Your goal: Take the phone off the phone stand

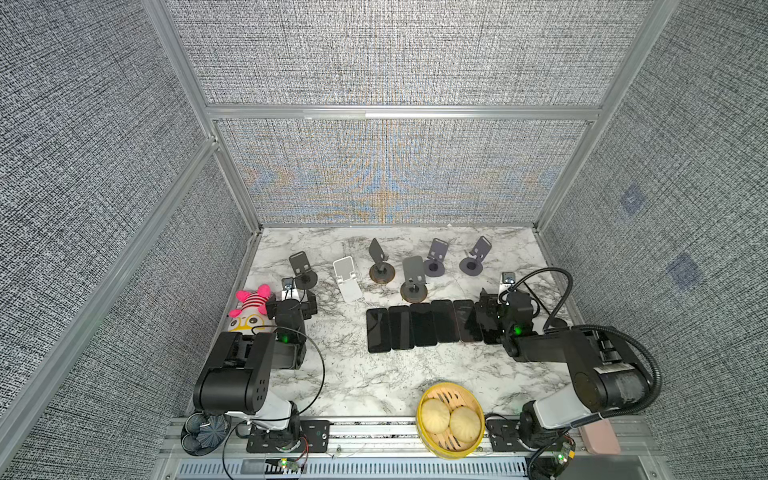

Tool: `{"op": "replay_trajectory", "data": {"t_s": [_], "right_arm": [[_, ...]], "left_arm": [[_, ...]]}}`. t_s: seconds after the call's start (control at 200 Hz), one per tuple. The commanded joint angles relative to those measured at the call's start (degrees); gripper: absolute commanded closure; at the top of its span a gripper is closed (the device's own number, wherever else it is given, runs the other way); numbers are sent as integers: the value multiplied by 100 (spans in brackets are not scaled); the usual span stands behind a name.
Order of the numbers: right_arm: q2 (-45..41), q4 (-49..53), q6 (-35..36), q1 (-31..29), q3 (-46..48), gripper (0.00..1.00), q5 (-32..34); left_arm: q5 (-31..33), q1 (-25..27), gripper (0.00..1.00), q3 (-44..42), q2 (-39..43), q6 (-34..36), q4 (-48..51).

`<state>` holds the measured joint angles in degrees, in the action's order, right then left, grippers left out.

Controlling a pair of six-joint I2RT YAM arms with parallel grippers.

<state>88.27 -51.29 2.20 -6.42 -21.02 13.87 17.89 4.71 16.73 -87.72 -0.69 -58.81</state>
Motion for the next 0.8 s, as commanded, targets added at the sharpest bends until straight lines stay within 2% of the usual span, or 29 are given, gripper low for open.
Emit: {"op": "replay_trajectory", "data": {"t_s": [0.0,0.55,0.79], "right_arm": [[6,-46,-29,3,-42,1,-17],[26,22,-39,12,-94,1,-33],[-20,169,-167,198,-123,1,-332]], "left_arm": [[-110,-29,1,22,-48,-12,-271],[-207,-122,1,149,-11,-107,35],[-239,-152,1,175,-3,-135,114]]}}
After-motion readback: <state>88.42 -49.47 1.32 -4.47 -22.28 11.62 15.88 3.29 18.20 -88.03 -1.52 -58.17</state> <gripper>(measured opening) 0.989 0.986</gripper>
